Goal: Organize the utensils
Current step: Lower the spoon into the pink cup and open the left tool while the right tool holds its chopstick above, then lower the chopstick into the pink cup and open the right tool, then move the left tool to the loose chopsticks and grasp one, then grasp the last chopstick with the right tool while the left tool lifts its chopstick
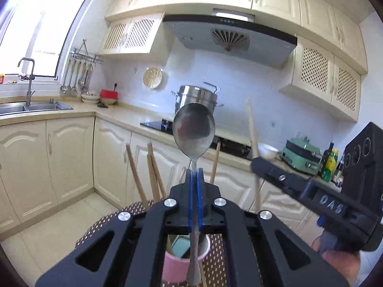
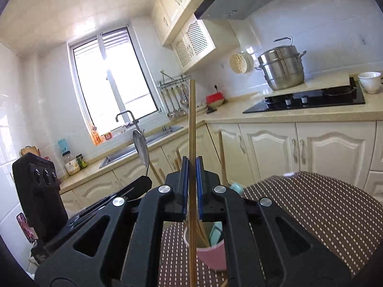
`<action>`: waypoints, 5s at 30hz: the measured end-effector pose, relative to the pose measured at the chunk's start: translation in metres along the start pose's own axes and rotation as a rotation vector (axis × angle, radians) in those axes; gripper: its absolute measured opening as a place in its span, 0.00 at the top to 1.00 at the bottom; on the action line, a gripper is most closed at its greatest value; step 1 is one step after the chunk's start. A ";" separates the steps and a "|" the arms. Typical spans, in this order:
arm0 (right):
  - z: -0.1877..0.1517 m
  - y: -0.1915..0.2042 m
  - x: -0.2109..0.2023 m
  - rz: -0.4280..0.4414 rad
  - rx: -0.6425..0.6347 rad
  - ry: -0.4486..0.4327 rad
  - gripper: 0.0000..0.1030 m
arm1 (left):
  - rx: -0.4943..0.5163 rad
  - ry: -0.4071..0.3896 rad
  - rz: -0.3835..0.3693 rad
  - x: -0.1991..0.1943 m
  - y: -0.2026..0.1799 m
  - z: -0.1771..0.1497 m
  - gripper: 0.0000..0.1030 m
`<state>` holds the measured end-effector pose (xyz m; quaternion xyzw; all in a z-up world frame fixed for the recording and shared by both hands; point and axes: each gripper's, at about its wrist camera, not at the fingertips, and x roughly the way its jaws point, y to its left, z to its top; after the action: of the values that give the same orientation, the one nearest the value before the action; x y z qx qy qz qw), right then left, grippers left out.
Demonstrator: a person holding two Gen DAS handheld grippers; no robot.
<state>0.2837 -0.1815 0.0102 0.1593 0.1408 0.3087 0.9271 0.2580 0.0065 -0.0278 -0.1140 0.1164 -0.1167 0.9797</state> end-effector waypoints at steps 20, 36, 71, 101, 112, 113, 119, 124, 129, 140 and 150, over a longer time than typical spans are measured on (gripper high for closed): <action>-0.001 -0.002 0.057 -0.049 -0.072 -0.152 0.93 | -0.047 -0.053 0.003 0.056 0.042 -0.039 0.97; -0.037 0.005 0.033 -0.099 -0.160 -0.048 0.93 | -0.066 0.014 0.000 0.021 0.047 -0.051 0.75; -0.066 0.035 0.009 -0.136 -0.198 0.087 0.51 | 0.038 0.137 0.281 -0.032 0.040 -0.030 0.50; -0.152 -0.045 -0.043 -0.402 0.040 0.463 0.28 | 0.114 0.881 0.184 0.039 -0.002 -0.151 0.37; -0.169 -0.060 -0.047 -0.388 0.111 0.491 0.28 | 0.181 0.909 0.235 0.067 -0.011 -0.163 0.37; -0.169 -0.061 -0.047 -0.388 0.114 0.492 0.28 | 0.187 0.914 0.233 0.072 -0.017 -0.164 0.37; -0.168 -0.071 -0.042 -0.385 0.143 0.500 0.28 | 0.251 0.914 0.245 0.084 -0.030 -0.166 0.40; -0.167 -0.077 -0.041 -0.385 0.148 0.508 0.28 | 0.220 0.912 0.170 0.083 -0.040 -0.166 0.79; -0.168 -0.070 -0.034 -0.397 0.115 0.534 0.28 | 0.136 0.898 0.129 0.070 -0.034 -0.166 0.95; -0.163 -0.038 0.026 -0.364 0.076 0.698 0.28 | -0.047 0.805 0.227 -0.001 0.014 -0.173 0.95; -0.166 -0.018 0.085 -0.423 0.004 0.838 0.55 | -0.134 0.811 0.286 0.003 0.070 -0.153 0.95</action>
<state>0.2992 -0.1086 -0.1613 -0.0093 0.5330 0.1504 0.8326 0.2361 0.0417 -0.1904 -0.1049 0.5139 -0.0075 0.8514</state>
